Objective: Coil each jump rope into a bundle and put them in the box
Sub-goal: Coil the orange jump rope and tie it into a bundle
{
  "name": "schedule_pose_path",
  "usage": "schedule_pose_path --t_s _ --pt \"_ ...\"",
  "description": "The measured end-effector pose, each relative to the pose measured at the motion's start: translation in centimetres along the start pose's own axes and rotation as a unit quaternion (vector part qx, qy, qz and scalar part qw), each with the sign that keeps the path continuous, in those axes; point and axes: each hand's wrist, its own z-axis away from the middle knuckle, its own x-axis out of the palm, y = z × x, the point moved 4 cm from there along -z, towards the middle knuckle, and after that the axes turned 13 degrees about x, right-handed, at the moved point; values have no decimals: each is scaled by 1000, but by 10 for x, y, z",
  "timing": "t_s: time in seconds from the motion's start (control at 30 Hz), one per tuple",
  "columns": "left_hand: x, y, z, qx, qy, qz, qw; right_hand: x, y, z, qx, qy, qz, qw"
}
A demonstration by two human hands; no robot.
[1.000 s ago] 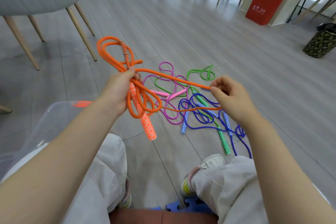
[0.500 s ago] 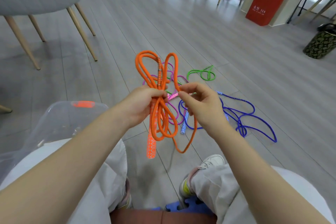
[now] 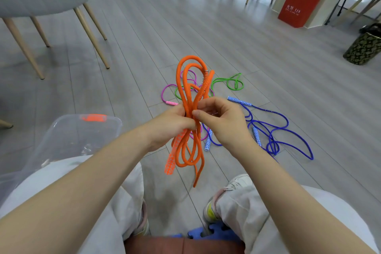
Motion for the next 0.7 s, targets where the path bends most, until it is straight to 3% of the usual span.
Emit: schedule_pose_path --t_s 0.27,0.4,0.53,0.63,0.7 --pt "4 -1 1 4 -5 -20 1000 0 2 0 -9 28 -5 1000" --pt "-5 -1 1 -21 68 -16 997 -5 12 -3 76 34 -42 996" --pt "-21 3 -2 -17 131 94 987 -4 34 -8 180 -111 79 974" --pt "-32 8 -3 -16 164 192 968 2 41 -1 179 -244 127 945" --pt "-39 11 -2 -13 175 222 959 4 43 1 172 -282 147 932"
